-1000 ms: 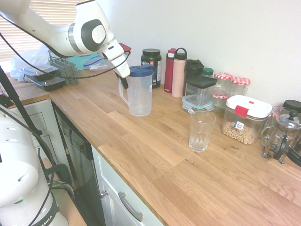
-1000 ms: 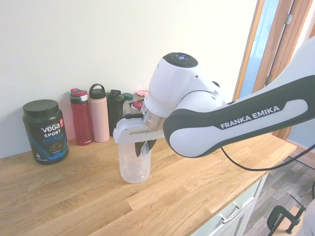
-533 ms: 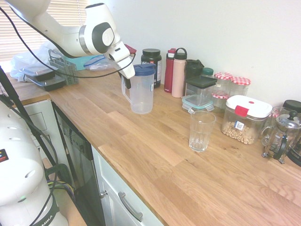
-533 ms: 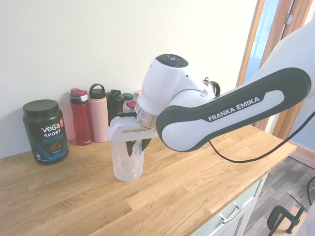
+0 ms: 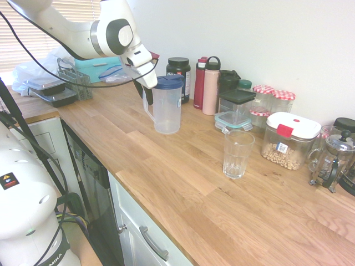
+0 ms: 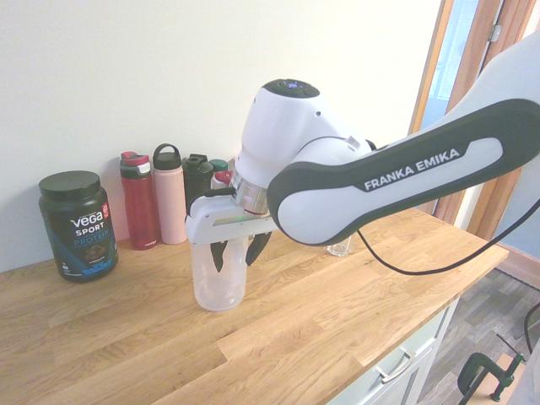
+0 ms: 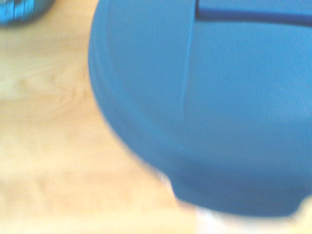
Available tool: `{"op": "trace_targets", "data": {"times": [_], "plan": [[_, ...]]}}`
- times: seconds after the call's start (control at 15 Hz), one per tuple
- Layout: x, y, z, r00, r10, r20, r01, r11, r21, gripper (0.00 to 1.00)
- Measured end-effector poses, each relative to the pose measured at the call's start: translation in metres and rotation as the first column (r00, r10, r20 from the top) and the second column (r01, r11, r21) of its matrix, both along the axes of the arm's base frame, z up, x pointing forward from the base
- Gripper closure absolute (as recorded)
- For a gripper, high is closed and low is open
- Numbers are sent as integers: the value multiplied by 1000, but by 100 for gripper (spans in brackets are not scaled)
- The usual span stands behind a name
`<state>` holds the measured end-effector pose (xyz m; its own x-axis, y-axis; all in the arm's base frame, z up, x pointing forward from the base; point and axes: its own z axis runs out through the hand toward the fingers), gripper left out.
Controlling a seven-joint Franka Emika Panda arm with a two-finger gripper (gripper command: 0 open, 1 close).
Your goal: Pour me some water
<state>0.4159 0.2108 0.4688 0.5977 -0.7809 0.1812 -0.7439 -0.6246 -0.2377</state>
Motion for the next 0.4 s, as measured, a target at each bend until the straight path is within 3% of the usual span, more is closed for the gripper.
{"op": "trace_targets", "data": {"times": [0.2,0.4], "plan": [[-22,-46,34,987,123,-106,-124,992,-8,0],[-42,-113,50,973,165,-159,-167,986,-2,0]]}}
